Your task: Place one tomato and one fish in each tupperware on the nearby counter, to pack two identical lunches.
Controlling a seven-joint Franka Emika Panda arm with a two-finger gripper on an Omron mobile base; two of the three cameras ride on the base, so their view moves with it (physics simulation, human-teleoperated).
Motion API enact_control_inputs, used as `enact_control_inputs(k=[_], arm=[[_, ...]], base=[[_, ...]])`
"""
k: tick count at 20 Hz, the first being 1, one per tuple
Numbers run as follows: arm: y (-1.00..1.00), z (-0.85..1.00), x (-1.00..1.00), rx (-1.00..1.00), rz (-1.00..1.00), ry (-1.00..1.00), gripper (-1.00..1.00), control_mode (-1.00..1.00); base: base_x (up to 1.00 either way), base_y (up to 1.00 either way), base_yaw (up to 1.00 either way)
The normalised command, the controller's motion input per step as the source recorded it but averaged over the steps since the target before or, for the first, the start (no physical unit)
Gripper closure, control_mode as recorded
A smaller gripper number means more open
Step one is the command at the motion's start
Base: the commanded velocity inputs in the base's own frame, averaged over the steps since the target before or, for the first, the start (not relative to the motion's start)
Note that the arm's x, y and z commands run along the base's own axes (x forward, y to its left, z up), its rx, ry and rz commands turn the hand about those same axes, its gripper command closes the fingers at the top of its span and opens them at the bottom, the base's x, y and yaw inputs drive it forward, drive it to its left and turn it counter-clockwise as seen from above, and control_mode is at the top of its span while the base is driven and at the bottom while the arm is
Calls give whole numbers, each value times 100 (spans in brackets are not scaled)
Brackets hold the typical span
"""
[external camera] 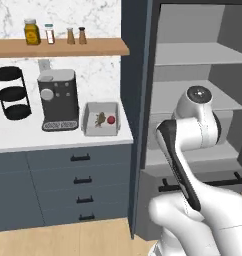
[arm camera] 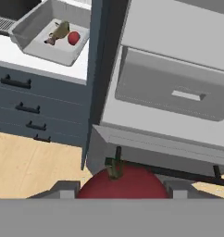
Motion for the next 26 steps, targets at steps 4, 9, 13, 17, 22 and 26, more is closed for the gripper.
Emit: enact_control_inputs(k=[4,9,13,17,22,26], arm=[[0,0,0,0,0,0,100,100],[0,0,0,0,0,0,100,100],[0,0,0,0,0,0,100,100],[0,0,0,0,0,0,100,100],[0,0,0,0,0,0,100,100],[0,0,0,0,0,0,100,100]], base=[[-34,100,4],[40,100,0],[100,100,0],[73,100,-5],[-5,100,-6],[-2,100,-17]])
